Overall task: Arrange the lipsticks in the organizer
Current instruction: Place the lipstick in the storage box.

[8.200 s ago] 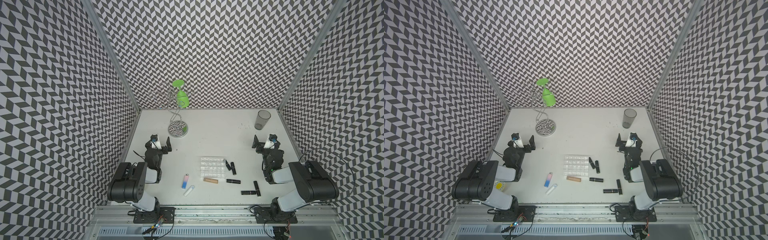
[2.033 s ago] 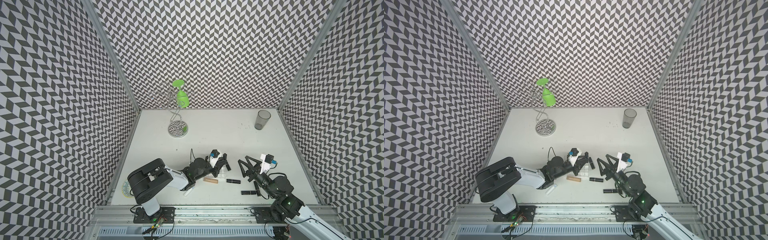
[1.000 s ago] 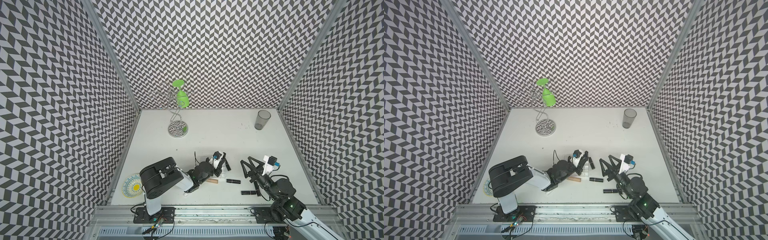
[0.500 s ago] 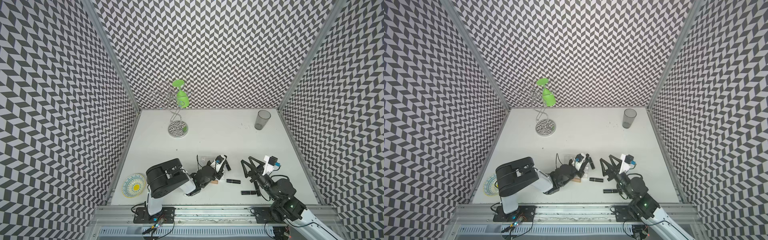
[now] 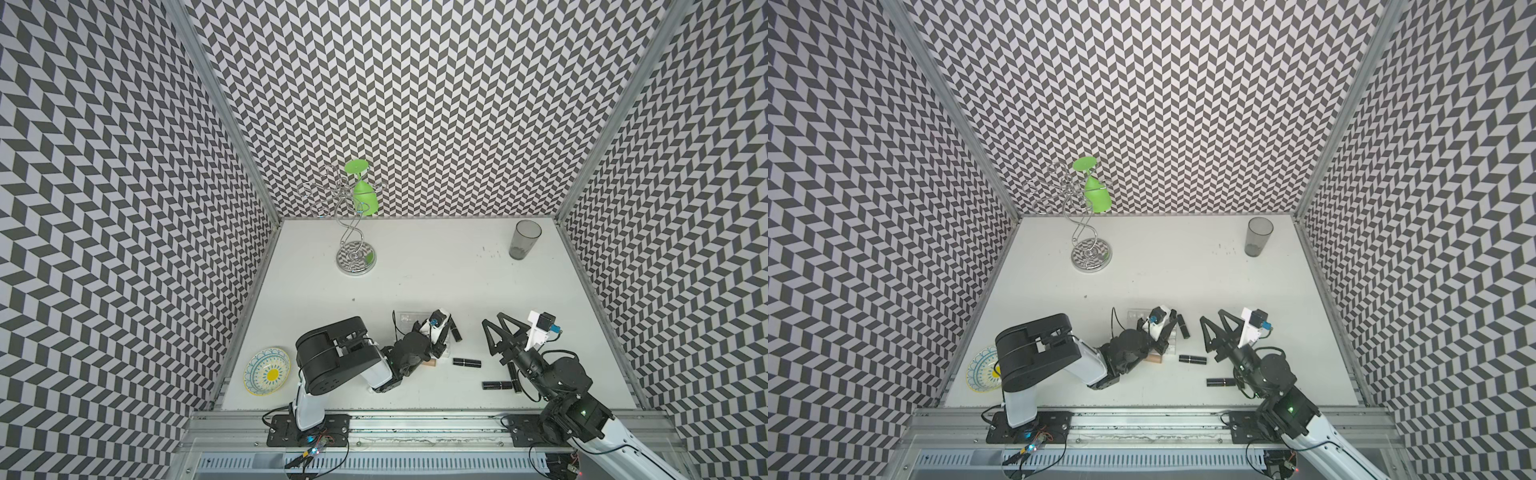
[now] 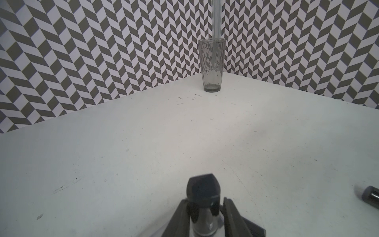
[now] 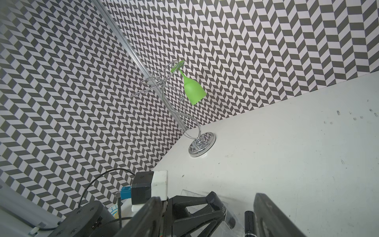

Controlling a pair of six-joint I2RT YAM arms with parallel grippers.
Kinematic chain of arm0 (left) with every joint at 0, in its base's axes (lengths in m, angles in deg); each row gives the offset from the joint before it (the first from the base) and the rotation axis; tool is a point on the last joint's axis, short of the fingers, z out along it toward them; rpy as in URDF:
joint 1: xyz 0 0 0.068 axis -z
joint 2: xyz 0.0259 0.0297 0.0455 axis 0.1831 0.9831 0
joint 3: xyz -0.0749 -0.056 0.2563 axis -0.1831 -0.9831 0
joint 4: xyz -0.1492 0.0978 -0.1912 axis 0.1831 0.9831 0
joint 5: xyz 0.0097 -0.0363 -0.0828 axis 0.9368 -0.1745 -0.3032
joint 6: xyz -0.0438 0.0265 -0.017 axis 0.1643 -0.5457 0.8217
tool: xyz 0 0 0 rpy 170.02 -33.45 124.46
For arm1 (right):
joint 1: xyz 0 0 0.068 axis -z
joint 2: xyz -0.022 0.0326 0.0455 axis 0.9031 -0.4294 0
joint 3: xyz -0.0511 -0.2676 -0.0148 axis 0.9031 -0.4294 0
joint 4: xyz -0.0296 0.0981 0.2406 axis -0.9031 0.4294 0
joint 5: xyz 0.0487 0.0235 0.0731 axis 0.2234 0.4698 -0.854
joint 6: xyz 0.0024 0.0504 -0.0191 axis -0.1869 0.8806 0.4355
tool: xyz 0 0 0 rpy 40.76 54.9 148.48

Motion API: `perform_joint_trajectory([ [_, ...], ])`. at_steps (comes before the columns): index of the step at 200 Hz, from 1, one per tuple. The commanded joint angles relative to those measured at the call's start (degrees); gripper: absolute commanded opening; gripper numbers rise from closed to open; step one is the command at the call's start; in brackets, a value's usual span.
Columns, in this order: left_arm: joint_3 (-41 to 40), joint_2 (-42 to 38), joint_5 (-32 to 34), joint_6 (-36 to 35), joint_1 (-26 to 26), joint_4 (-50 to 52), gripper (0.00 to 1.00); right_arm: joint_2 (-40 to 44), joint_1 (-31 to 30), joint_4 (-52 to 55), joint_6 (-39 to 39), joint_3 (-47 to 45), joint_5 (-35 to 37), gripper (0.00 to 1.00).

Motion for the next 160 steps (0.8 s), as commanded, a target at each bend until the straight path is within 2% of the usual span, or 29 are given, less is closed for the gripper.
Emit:
perform_joint_trajectory([
  [1,0.6,1.8,1.5,0.2,0.1,0.7,0.32,0.5,-0.1,-1.2,-0.7,-0.6,0.7,0.75],
  [44,0.7,1.2,3.6,0.7,0.1,1.0,0.32,0.1,-0.1,-1.9,-0.8,-1.2,0.7,0.75],
  [58,0.7,0.1,3.3,0.7,0.1,1.6,0.41,-1.1,-0.1,-2.4,-0.7,-1.5,0.5,0.75],
  [83,0.4,-3.4,2.5,1.3,0.1,3.1,0.59,-5.2,-0.1,-3.1,-0.1,-1.2,1.1,0.81],
  [103,-1.3,-6.2,1.4,1.8,0.1,2.2,0.63,-10.1,-0.2,-3.8,-0.1,0.0,1.8,0.81],
  [126,-2.6,-8.7,1.4,2.7,0.1,2.2,0.74,-16.4,-0.1,-7.0,-0.3,0.7,0.7,0.77],
  [140,-3.4,-11.7,3.2,4.3,0.1,3.7,0.79,-22.1,-0.1,-7.3,-0.5,2.1,1.6,0.71],
  [160,-5.6,-20.0,4.3,7.3,0.1,8.5,0.82,-33.8,-0.1,-5.7,-1.4,6.8,2.9,0.64],
])
